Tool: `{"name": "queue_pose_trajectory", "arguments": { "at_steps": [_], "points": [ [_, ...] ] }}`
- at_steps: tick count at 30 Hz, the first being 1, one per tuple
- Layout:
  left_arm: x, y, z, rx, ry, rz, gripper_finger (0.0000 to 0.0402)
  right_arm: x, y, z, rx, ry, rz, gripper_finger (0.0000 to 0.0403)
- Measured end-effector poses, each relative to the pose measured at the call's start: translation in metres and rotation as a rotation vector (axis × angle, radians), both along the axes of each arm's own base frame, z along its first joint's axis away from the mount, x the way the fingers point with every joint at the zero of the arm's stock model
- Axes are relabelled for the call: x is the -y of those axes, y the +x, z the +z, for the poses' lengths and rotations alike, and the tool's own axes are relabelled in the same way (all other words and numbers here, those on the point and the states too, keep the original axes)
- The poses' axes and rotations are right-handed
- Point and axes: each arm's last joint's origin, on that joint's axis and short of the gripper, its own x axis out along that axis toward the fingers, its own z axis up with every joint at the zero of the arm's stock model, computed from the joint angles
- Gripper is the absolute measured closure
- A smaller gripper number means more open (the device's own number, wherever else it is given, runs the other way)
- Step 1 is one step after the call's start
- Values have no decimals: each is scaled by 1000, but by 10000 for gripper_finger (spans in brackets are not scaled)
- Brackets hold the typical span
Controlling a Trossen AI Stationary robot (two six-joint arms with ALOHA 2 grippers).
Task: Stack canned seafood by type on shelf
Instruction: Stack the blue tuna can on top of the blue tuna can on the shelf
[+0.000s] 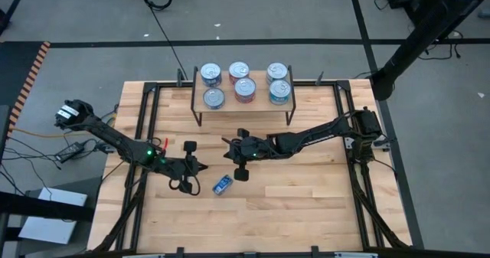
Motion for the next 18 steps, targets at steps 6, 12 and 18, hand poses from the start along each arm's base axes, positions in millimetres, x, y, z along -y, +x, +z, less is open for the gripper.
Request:
{"name": "queue_pose_trajectory", "arguments": {
  "at_steps": [6,12,18],
  "points": [
    [0,-1,-1,-14,7,0,396,0,0,0,0,0,0,379],
    [-1,-1,-1,-15,-3,9,396,0,0,0,0,0,0,379],
    [-1,-1,-2,-20,-3,11,396,0,0,0,0,0,0,378]
  ]
}}
